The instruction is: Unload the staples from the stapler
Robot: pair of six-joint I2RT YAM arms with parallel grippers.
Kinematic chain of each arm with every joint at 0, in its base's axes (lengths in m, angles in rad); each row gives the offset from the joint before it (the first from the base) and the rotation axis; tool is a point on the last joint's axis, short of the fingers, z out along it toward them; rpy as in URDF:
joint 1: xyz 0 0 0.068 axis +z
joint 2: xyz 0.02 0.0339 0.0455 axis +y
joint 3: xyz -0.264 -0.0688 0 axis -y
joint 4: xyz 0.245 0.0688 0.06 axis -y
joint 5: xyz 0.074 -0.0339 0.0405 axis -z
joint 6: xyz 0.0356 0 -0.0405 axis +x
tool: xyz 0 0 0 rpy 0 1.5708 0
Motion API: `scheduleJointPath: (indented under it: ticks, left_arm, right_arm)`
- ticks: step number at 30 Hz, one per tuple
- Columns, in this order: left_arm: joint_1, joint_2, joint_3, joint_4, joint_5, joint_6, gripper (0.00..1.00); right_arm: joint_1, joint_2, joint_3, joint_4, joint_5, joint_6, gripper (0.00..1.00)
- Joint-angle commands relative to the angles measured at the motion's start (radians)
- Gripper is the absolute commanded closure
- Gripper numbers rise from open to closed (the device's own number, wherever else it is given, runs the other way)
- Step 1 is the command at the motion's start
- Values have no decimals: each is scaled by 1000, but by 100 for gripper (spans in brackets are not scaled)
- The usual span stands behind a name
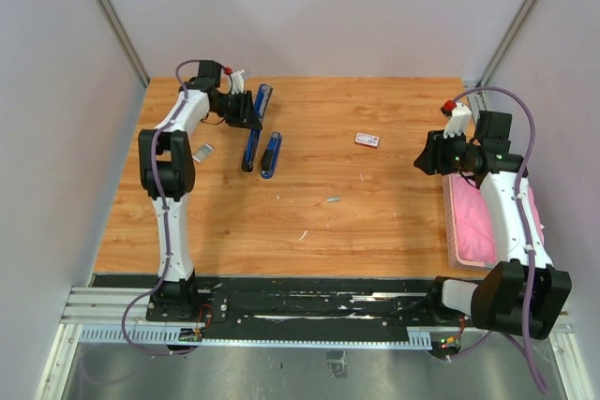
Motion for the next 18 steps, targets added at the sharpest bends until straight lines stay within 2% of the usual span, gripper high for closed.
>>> scheduleJointPath:
  ticks: [1, 5, 11, 18]
  left_arm:
    - [15, 55, 114, -21, 4, -16, 100]
    - [17, 132, 158, -47, -4, -18, 100]
    - [17, 166, 161, -31, -18, -41, 99]
    - [17, 167, 148, -29, -75, -56, 89]
  right_arm:
    - [10, 17, -11, 21, -72, 16, 57]
    - [41, 23, -10, 23, -66, 7, 57]
    - [48, 15, -17, 28, -60, -1, 57]
    - [48, -1, -20, 28, -65, -4, 57]
